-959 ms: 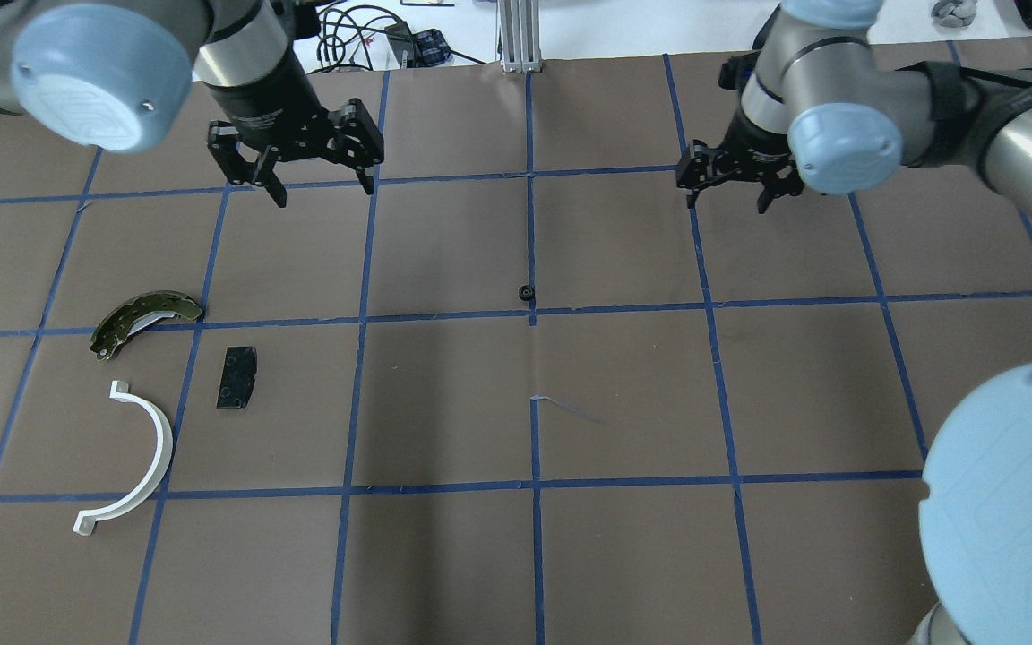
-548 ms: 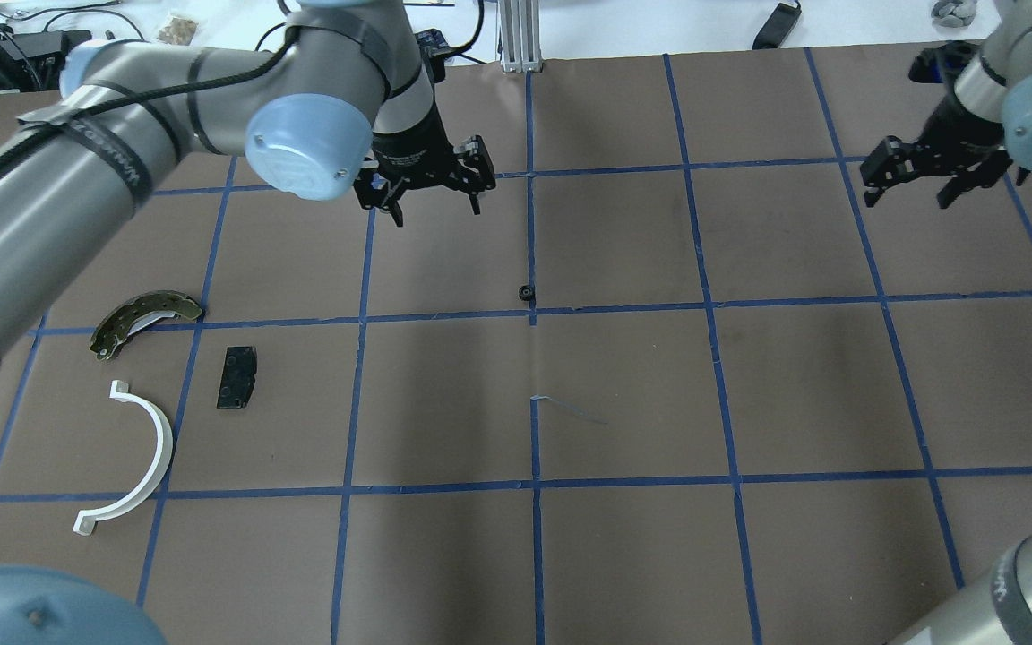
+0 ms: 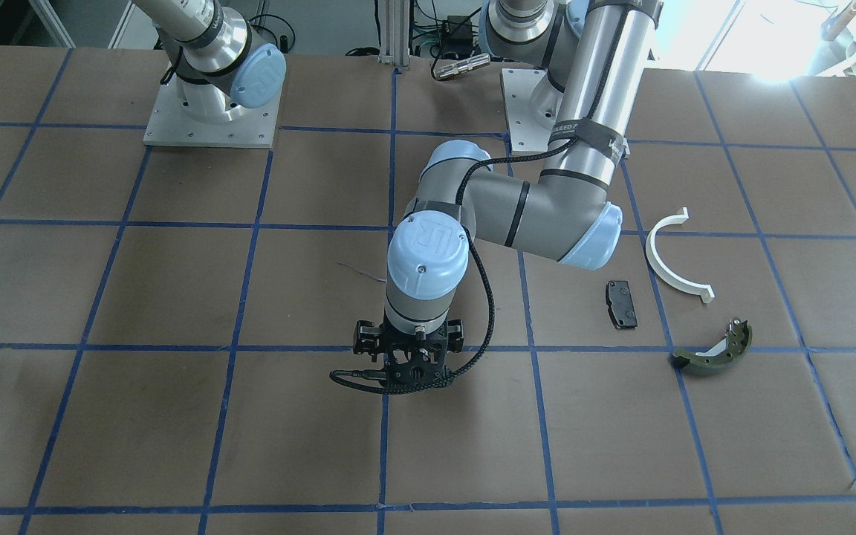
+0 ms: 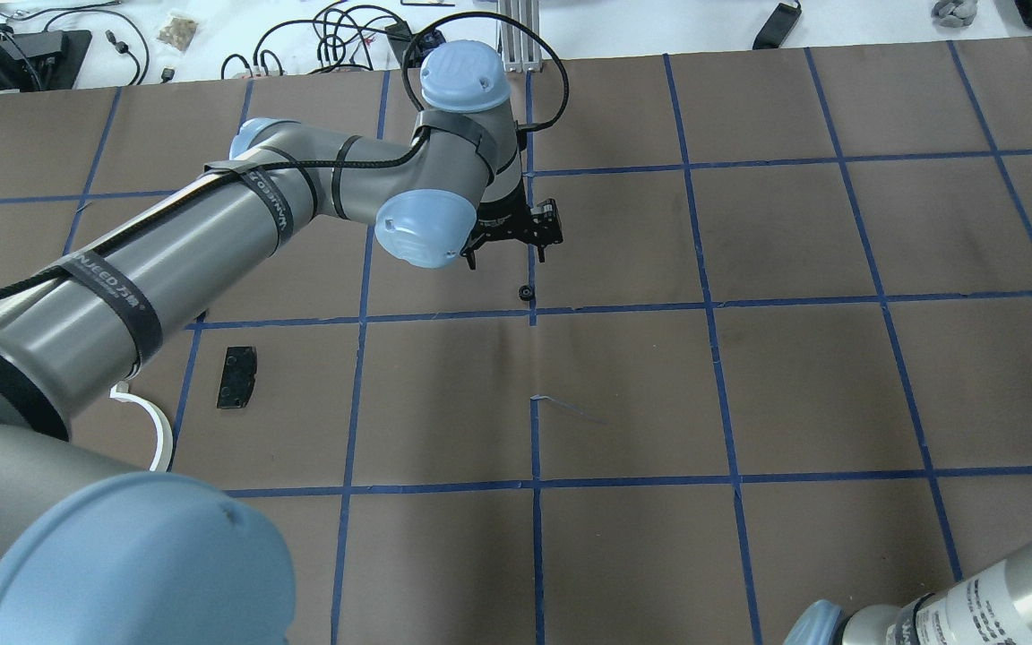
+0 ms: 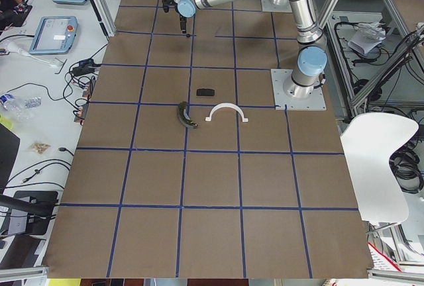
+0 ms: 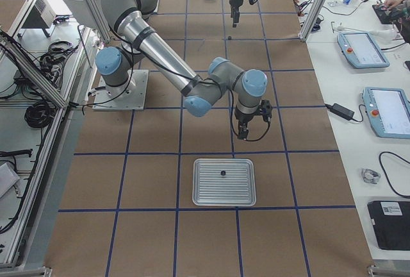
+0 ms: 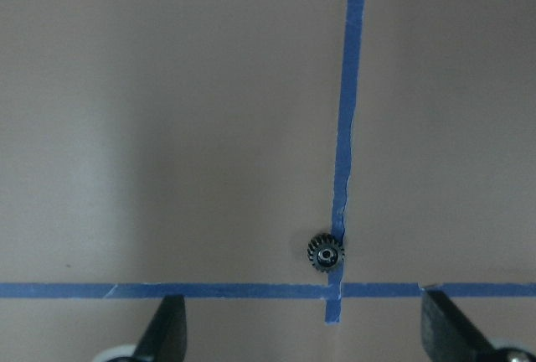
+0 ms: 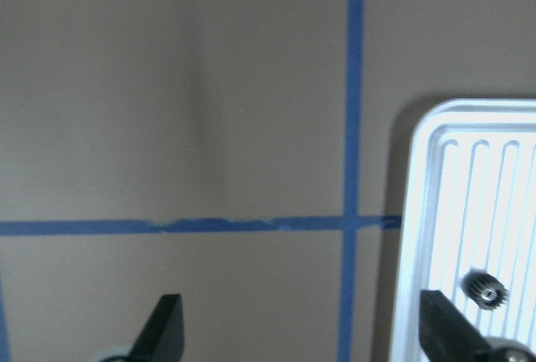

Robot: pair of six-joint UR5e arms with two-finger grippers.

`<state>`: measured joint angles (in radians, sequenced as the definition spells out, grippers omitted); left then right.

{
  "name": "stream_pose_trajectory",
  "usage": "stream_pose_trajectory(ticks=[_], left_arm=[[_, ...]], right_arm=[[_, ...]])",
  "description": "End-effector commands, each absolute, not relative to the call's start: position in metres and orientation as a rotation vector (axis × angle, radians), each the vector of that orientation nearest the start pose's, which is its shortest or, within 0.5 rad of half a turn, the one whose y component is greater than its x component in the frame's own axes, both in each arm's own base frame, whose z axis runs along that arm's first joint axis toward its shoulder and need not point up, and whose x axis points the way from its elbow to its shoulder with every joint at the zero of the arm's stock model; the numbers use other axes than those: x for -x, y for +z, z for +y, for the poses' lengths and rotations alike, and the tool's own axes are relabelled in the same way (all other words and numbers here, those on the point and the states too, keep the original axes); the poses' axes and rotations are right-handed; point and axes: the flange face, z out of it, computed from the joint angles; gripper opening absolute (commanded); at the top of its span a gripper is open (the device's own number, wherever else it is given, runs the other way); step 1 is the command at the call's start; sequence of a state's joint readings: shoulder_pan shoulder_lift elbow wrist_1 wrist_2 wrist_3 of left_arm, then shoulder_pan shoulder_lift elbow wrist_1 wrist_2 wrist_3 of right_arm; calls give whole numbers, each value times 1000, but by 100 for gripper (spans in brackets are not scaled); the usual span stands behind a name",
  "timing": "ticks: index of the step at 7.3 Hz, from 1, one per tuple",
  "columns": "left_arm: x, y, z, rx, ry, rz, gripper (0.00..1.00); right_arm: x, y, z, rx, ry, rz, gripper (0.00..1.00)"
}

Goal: Place bearing gear from tray to pile

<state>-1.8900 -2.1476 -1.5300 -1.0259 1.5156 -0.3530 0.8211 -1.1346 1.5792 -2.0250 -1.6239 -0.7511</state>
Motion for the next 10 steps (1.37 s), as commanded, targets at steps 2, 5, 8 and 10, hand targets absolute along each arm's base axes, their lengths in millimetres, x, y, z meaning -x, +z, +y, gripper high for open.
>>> stream_pose_trajectory(ticks=[2, 5, 8, 10], left_arm=[[359, 175, -580, 24, 3, 3195, 100], [362, 175, -580, 26, -14, 3192, 64], [362, 176, -581, 26, -18, 3193, 27], [362, 191, -585, 13, -58, 3202, 20]], right_arm=[[421, 228, -517, 18, 46, 3201, 100], [434, 210, -510, 19, 47, 3186, 85], [435, 197, -516, 82, 14, 3155, 75], [438, 197, -518, 109, -12, 3178, 74]])
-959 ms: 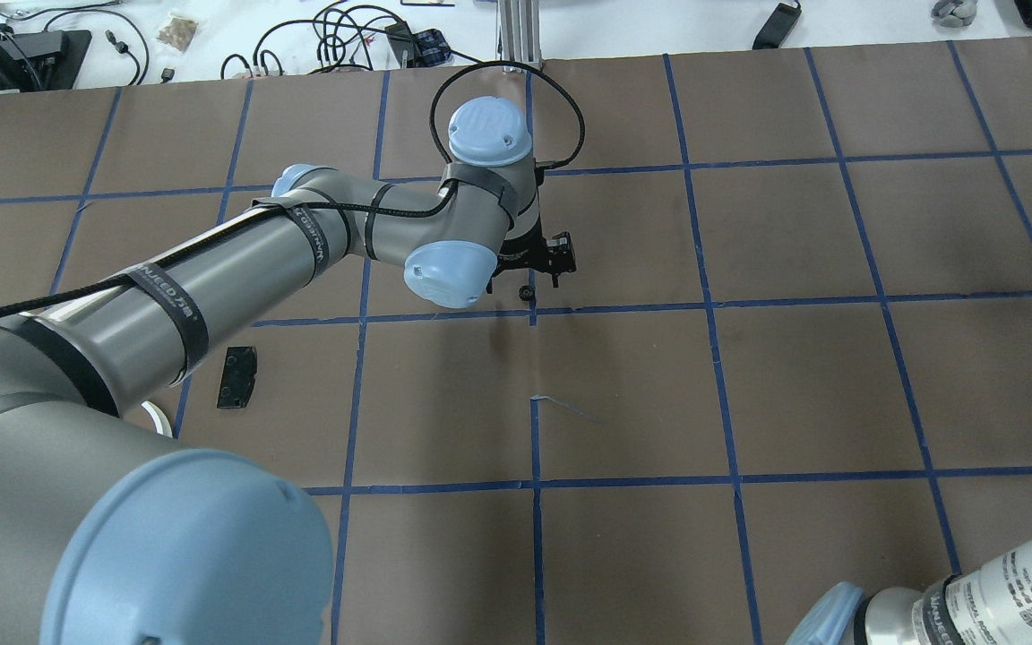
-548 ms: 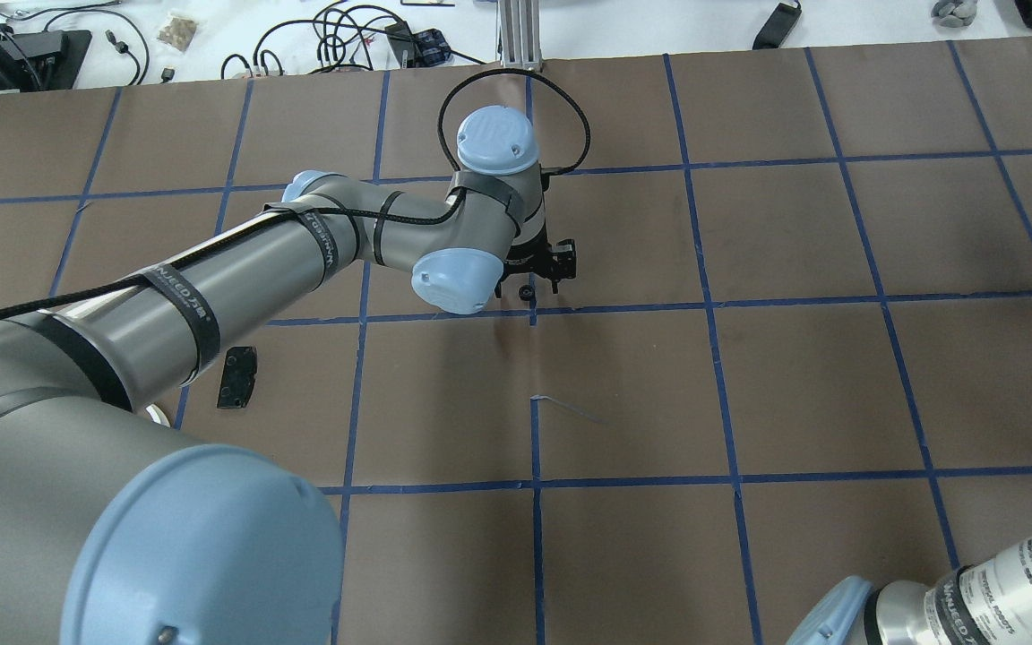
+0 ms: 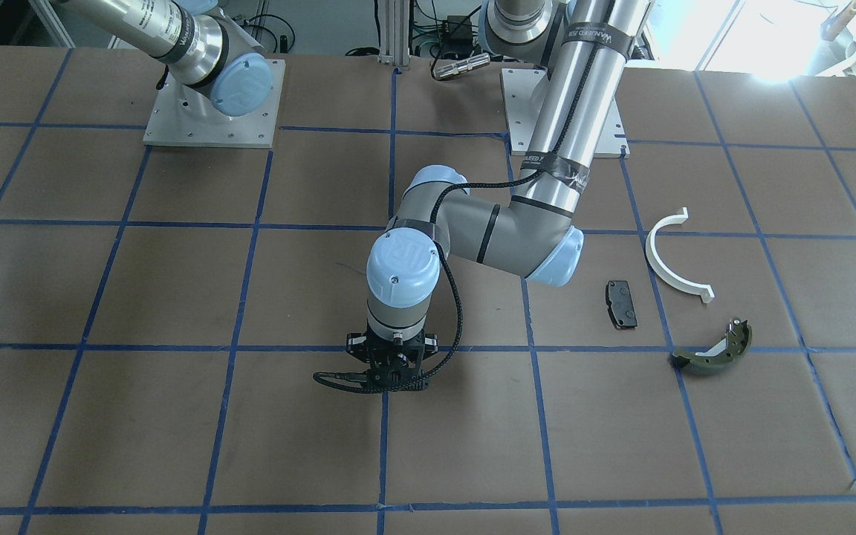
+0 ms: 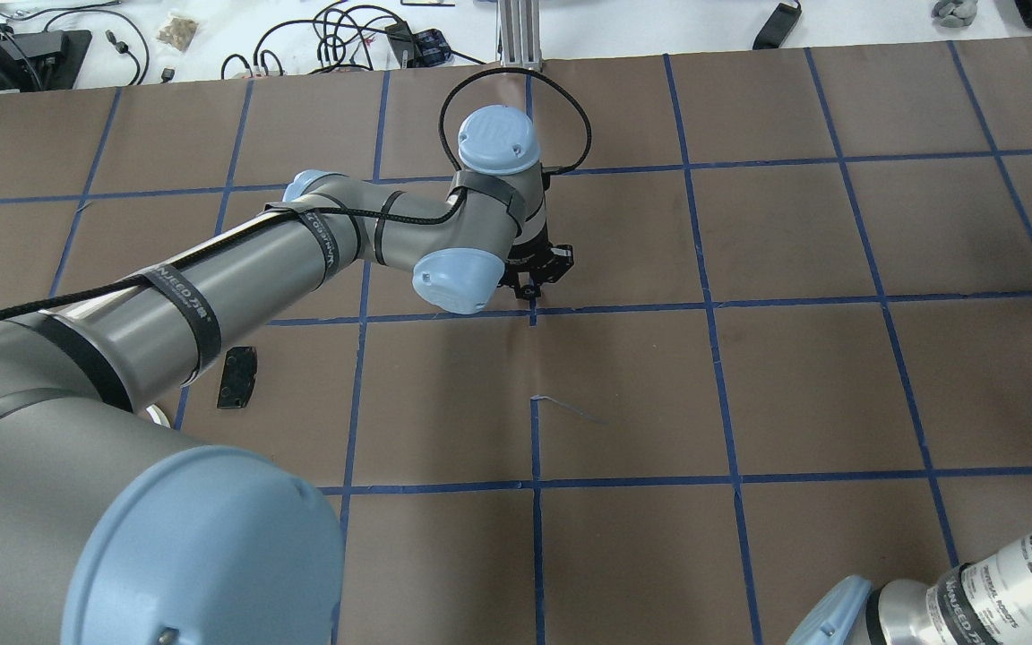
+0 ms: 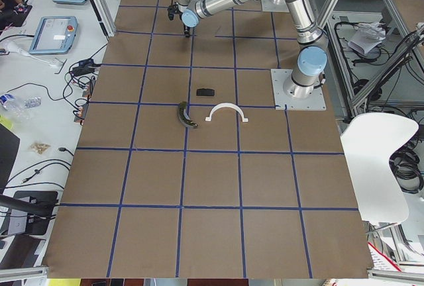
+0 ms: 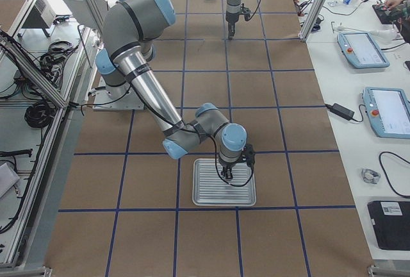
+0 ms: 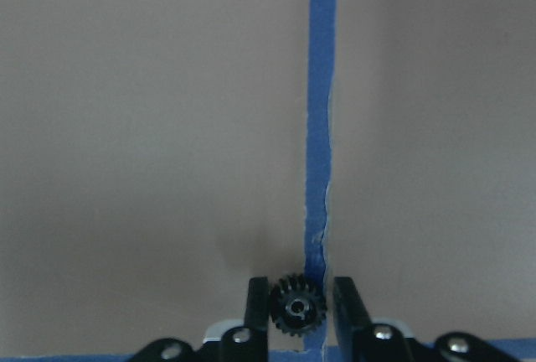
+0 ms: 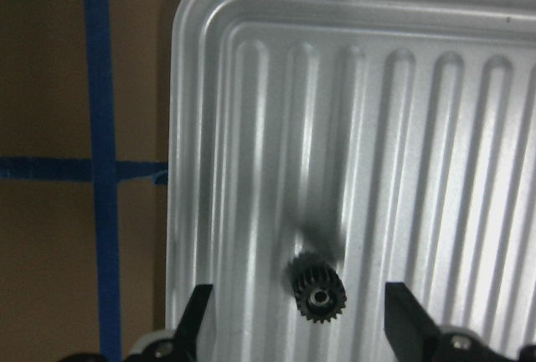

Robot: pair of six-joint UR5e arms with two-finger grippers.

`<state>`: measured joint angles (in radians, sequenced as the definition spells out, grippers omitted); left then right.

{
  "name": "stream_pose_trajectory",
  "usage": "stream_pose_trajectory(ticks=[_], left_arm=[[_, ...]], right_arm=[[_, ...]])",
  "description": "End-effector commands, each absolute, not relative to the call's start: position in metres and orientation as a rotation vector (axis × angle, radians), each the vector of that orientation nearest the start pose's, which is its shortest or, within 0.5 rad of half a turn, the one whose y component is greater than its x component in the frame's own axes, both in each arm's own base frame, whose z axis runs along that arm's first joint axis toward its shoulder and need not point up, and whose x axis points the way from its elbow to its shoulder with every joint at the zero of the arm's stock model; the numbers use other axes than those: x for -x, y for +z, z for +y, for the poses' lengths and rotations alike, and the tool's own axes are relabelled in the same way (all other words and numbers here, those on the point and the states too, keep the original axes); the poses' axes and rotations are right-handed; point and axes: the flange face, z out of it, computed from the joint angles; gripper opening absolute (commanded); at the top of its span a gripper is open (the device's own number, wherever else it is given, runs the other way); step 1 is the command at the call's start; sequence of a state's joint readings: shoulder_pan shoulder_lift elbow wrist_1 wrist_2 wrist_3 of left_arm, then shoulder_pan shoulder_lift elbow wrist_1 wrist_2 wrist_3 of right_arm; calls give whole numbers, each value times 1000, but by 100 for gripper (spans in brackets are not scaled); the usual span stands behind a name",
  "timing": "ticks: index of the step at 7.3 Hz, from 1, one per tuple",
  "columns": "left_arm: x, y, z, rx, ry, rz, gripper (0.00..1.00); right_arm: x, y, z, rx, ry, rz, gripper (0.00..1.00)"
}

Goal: Place bearing gear from tray to pile

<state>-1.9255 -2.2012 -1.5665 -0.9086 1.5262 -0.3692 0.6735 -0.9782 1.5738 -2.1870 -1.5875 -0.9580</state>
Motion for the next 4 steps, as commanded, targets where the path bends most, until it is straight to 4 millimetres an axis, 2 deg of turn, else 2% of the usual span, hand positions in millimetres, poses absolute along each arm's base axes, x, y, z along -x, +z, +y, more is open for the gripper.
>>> stream_pose_trajectory(ticks=[1, 2, 4], left_arm=[[351, 206, -593, 26, -95, 3212, 20], [324, 220, -607, -29, -116, 3205, 20], [237, 254, -627, -111, -85, 3187, 20]], right_arm=[[440, 195, -515, 102, 0, 3176, 67], [441, 193, -512, 97, 9, 3177, 61], [441, 188, -512, 92, 6, 3166, 59]])
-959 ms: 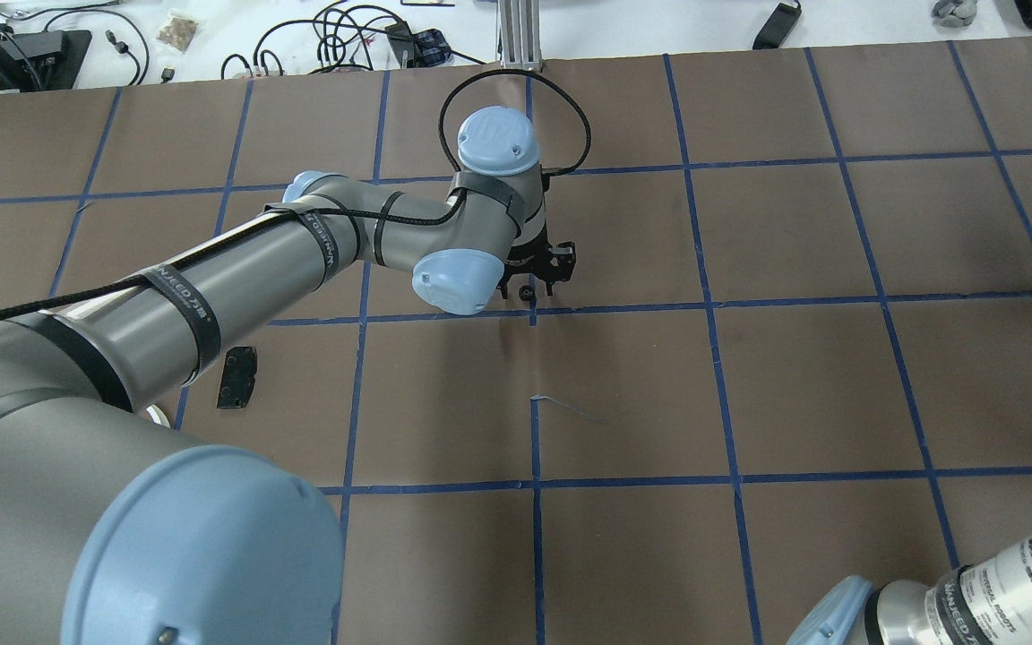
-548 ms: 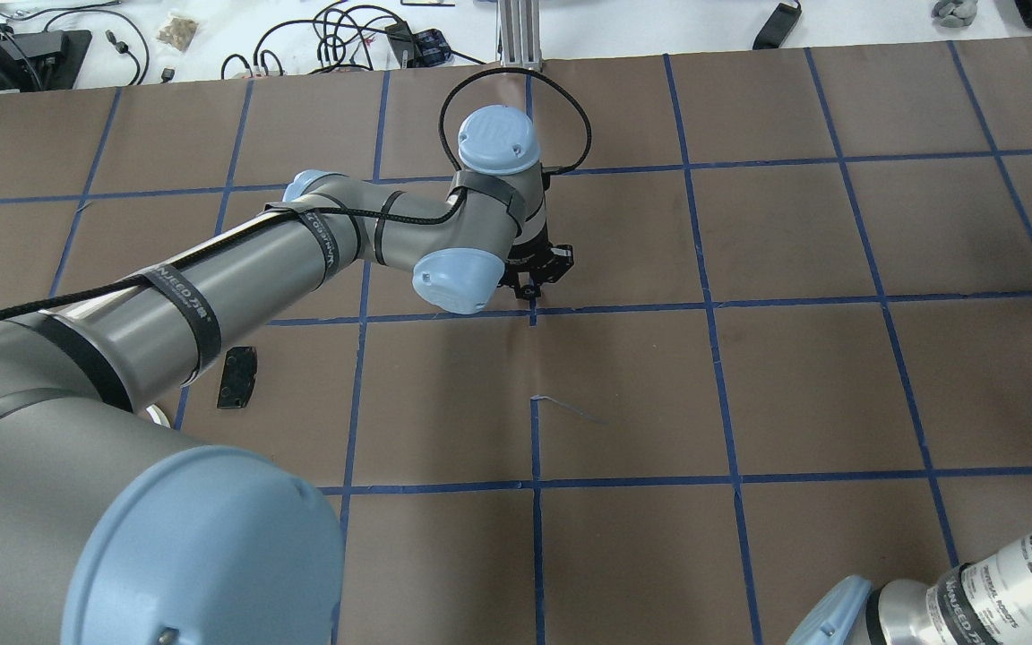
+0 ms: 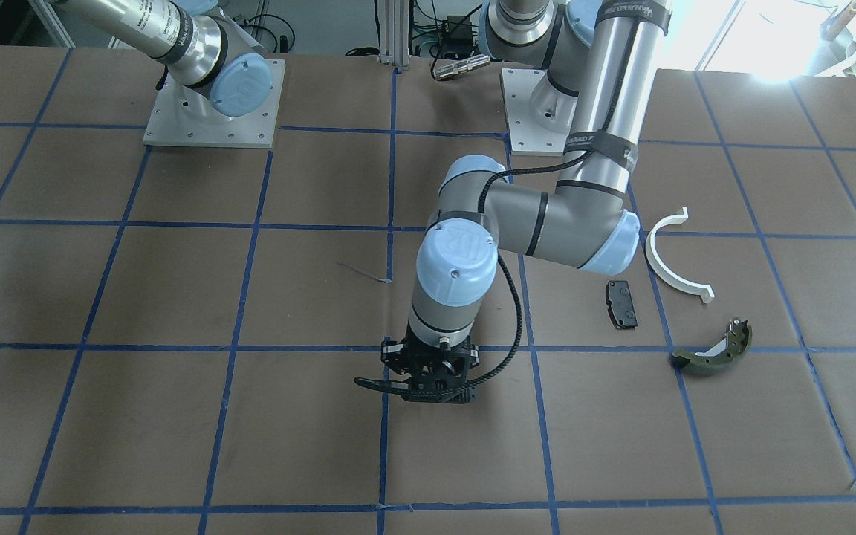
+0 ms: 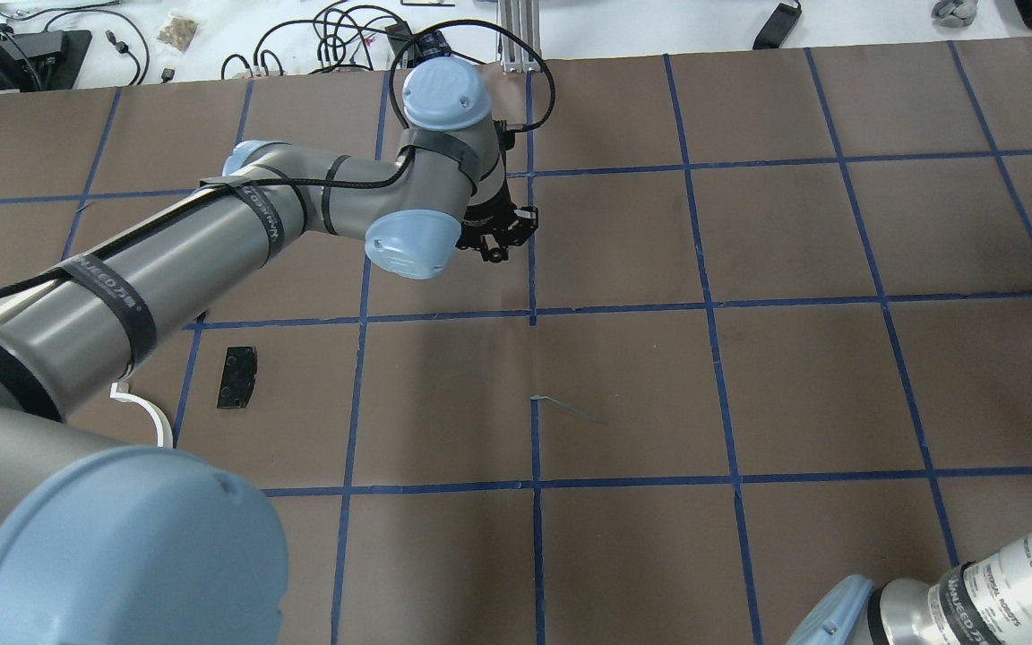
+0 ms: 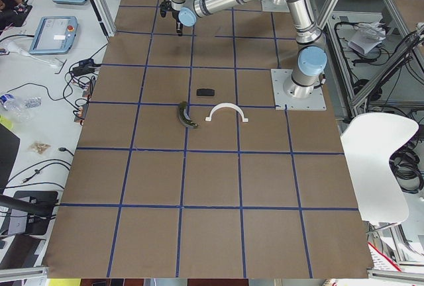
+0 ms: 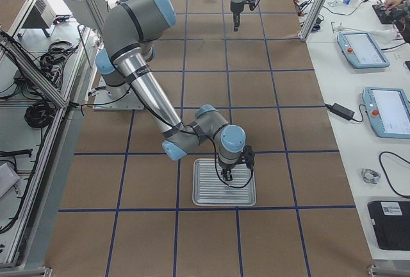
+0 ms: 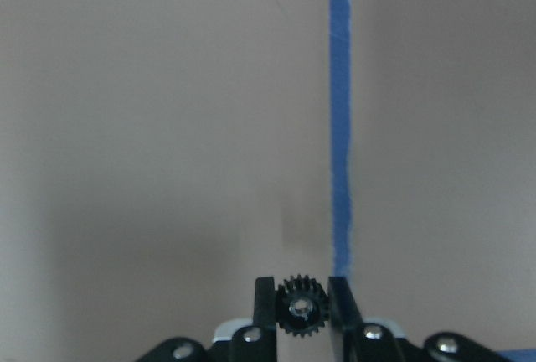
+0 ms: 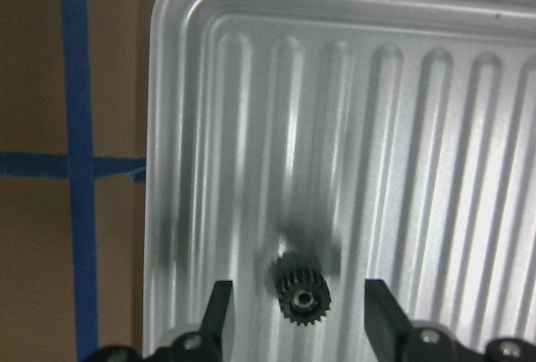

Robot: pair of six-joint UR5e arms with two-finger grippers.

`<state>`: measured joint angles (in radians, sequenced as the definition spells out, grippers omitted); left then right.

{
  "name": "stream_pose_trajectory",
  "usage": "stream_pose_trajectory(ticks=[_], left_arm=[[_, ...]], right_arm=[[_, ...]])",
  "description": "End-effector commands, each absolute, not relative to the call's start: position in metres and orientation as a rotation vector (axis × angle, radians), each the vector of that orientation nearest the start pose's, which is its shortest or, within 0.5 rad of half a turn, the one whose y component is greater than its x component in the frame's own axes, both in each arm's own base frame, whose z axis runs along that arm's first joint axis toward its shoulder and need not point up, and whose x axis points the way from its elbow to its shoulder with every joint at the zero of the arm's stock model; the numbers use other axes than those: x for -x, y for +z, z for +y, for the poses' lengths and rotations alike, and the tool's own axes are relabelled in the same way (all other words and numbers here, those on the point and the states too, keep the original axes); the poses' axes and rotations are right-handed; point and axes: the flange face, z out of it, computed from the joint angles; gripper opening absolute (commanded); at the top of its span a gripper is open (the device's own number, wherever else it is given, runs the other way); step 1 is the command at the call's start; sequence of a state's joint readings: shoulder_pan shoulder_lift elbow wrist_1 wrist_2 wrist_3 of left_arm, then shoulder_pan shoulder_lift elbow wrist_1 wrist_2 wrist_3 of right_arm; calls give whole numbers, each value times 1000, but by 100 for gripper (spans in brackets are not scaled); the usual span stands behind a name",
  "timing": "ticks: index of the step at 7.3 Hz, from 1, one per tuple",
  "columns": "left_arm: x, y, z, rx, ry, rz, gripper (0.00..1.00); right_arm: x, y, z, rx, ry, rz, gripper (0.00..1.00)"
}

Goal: Place bearing gear from tray to pile

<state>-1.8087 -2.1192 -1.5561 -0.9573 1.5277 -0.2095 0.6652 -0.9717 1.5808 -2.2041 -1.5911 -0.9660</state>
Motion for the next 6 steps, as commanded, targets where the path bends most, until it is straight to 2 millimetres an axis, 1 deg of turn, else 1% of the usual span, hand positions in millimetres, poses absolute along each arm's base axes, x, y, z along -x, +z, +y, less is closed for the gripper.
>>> stream_pose_trajectory(ticks=[1, 2, 3, 4, 5, 6], left_arm=[[189, 265, -631, -170, -11, 3179, 15], [139, 268, -633, -235, 49, 3170, 12], [93, 266, -633, -264, 66, 3160, 12], [49, 261, -627, -291, 101, 3118, 8], [2, 248, -621, -373, 139, 3117, 8], [-34, 240, -614, -428, 166, 3123, 8]], right_arm=[[442, 182, -512, 90, 15, 3159, 59], [443, 184, -513, 90, 11, 3162, 58], [443, 182, -513, 90, 13, 3158, 43], [443, 183, -512, 92, 15, 3159, 23], [443, 183, -512, 116, 18, 3157, 15], [442, 183, -512, 128, 19, 3153, 11]])
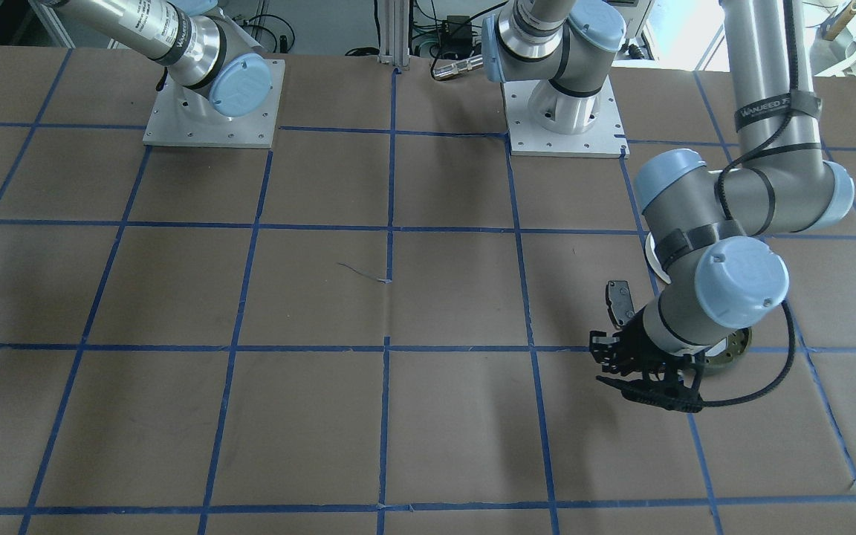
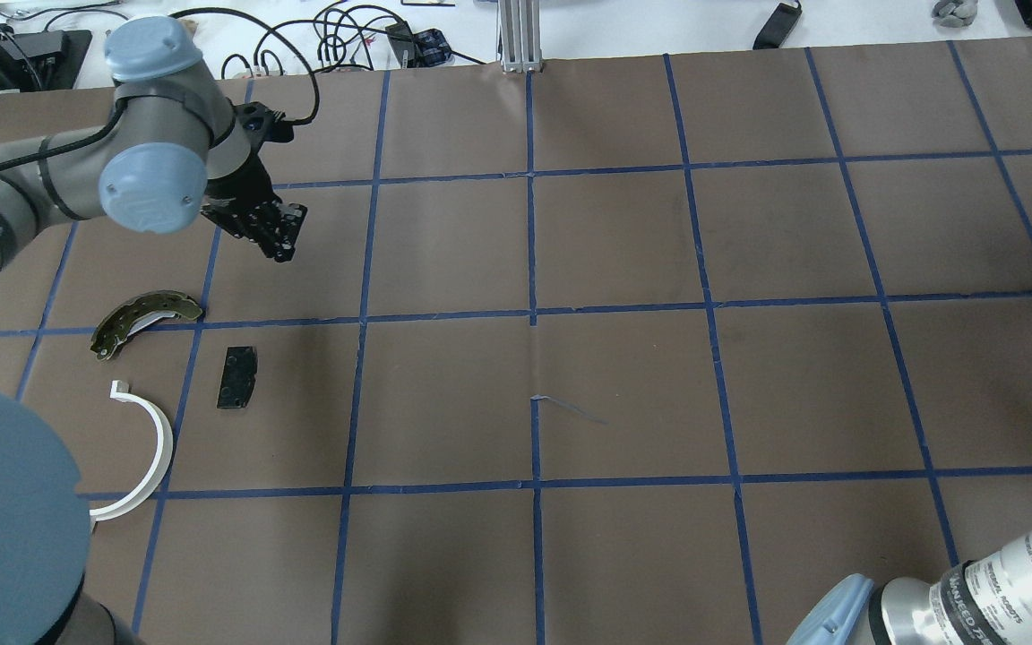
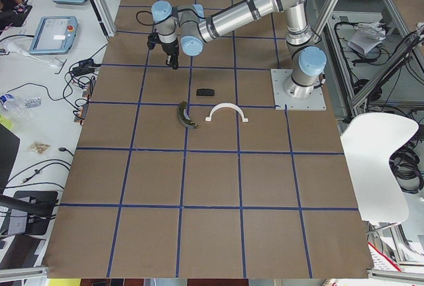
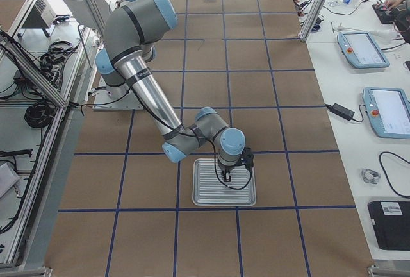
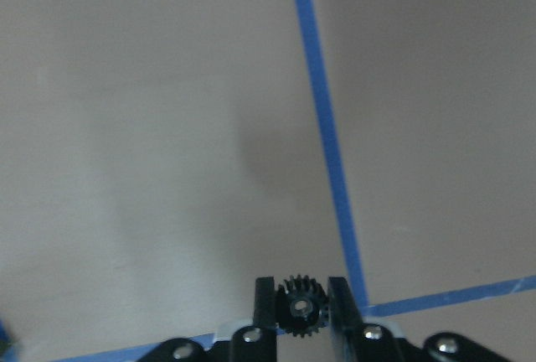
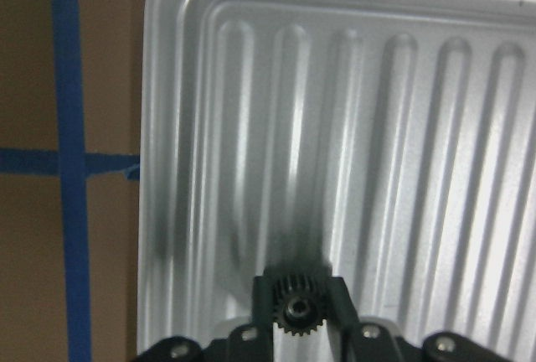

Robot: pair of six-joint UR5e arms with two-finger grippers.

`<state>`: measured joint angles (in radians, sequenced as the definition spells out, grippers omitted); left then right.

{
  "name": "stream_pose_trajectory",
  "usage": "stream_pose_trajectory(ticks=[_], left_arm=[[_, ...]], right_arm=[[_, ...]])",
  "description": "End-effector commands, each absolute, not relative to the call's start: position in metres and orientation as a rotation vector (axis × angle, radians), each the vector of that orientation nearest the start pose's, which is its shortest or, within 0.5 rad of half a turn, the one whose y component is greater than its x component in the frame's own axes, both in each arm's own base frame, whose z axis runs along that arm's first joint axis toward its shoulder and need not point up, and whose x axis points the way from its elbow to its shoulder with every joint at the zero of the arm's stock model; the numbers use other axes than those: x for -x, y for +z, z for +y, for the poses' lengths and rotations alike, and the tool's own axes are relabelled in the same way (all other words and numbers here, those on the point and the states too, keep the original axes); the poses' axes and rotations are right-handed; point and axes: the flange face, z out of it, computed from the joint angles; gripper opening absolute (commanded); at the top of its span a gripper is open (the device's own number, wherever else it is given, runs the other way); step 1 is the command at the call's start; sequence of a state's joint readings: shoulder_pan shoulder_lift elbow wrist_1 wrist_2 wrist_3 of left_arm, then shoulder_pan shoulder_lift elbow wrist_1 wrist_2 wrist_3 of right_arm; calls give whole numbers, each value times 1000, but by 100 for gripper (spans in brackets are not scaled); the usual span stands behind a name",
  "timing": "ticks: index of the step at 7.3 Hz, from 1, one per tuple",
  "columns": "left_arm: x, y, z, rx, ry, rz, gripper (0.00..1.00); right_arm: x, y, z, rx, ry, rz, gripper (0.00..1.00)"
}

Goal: Place bearing gear from tray to pile

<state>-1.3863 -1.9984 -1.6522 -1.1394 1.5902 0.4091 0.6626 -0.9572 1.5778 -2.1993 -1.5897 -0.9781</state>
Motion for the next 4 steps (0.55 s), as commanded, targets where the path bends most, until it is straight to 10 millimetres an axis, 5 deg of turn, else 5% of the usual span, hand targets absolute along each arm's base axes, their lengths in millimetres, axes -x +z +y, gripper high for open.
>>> stream_pose_trajectory(ticks=[1, 2, 4], left_arm=[[-67, 229, -605, -465, 199, 3134, 8], [-79, 218, -592, -475, 235, 3147, 8], [-83, 197, -566, -461, 314, 3171, 5]], right_arm=[[440, 188, -510, 123, 31, 3151, 8], [441, 207, -511, 148, 10, 3167, 5], [402, 271, -516, 197, -76, 3161, 6]])
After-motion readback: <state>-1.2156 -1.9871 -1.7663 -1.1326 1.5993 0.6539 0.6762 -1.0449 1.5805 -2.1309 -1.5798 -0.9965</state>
